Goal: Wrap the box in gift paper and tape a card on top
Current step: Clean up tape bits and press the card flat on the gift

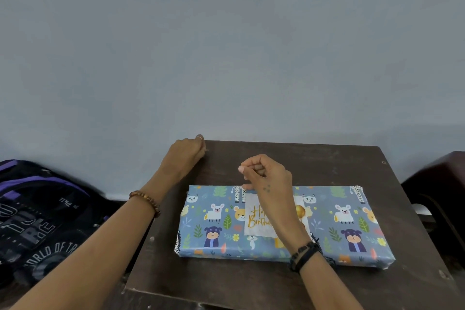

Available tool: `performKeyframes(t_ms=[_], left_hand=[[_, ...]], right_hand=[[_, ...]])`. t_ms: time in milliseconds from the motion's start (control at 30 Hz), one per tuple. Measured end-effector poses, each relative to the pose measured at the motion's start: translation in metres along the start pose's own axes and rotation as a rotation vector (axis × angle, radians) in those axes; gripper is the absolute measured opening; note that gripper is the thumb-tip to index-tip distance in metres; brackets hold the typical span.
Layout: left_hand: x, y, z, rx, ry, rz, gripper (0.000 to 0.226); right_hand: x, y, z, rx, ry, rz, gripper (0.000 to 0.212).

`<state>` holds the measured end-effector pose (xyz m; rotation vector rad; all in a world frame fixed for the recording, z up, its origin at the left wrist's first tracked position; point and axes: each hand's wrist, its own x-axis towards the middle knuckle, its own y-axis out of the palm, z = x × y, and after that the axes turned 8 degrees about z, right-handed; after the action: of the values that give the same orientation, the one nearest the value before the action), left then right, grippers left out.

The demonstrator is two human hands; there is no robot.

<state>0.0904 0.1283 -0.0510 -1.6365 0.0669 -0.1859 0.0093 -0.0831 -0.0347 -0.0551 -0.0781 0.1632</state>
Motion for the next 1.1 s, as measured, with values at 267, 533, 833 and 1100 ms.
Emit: performKeyframes(t_ms=[267,533,833,1100], left_hand=[[-0.025,-0.053,-0.075,-1.198,-0.304,0.085,0.014],[-0.063,-0.059,-0.147,-1.593,-0.304,0.088,0.012],[-0.063,-0.043,-0.166,-1.633,-0.321,0.052,0.016],[-0.064,-0.038,-0.166,-1.624,-0.299,0.067,0.015]], right_hand=[[-0.003,-0.013,0.011,0.473,0.007,-0.069,0.007],[-0.005,-0.044,0.014,0.633,0.009,-0.035,0.012],[0.0,-0.064,0.014,0.471,0.056,0.112,0.023],[0.0,-0.065,0.013,0.218,-0.006,0.122,0.011]])
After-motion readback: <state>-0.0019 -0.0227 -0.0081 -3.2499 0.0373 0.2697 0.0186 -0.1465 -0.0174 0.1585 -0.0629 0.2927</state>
